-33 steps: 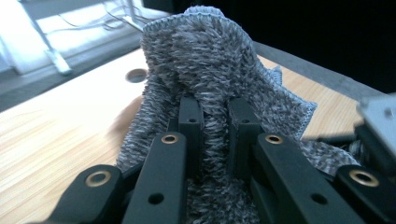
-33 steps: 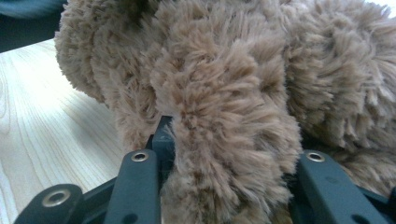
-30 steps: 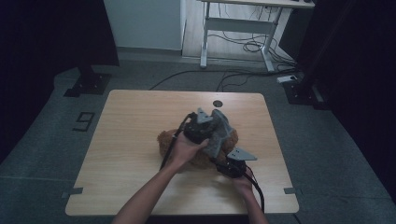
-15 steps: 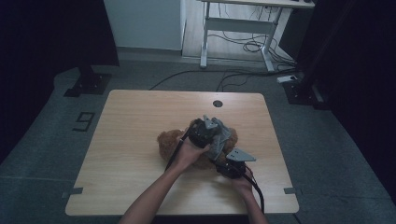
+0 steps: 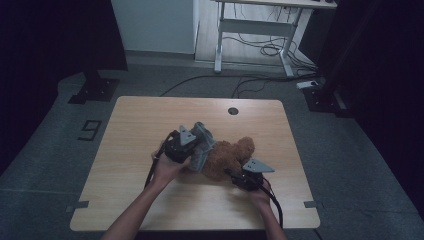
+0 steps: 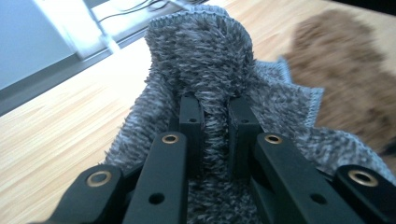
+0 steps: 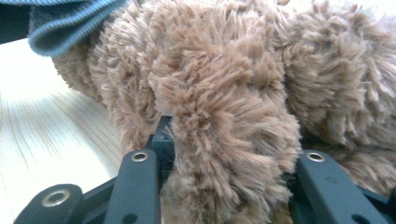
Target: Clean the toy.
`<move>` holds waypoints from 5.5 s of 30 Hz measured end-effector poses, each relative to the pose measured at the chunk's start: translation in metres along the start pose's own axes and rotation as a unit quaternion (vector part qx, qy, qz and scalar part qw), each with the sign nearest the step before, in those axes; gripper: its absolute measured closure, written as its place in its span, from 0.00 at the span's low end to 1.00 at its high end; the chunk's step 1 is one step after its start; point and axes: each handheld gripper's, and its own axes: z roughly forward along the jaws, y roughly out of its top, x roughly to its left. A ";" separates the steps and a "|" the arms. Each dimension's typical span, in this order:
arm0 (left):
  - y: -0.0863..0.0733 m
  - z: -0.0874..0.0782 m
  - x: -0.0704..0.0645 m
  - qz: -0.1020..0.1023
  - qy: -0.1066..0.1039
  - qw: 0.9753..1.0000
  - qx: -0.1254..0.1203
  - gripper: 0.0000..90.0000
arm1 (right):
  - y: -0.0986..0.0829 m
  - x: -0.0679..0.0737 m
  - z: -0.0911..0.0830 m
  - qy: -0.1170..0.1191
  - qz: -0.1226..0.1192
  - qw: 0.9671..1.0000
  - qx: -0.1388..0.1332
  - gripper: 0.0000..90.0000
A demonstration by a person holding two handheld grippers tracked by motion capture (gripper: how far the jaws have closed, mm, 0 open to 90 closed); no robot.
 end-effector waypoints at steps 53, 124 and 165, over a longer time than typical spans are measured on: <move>-0.005 0.016 0.024 -0.054 -0.014 0.998 0.025 0.88 | -0.002 -0.001 0.000 0.001 0.004 1.000 -0.002 0.64; -0.063 -0.023 0.005 -0.075 -0.106 0.991 -0.030 0.88 | 0.013 0.000 -0.009 0.037 0.025 0.999 -0.001 0.46; -0.014 0.016 -0.038 -0.013 -0.114 0.993 0.003 0.87 | 0.023 -0.026 -0.053 -0.006 0.087 0.994 -0.071 0.58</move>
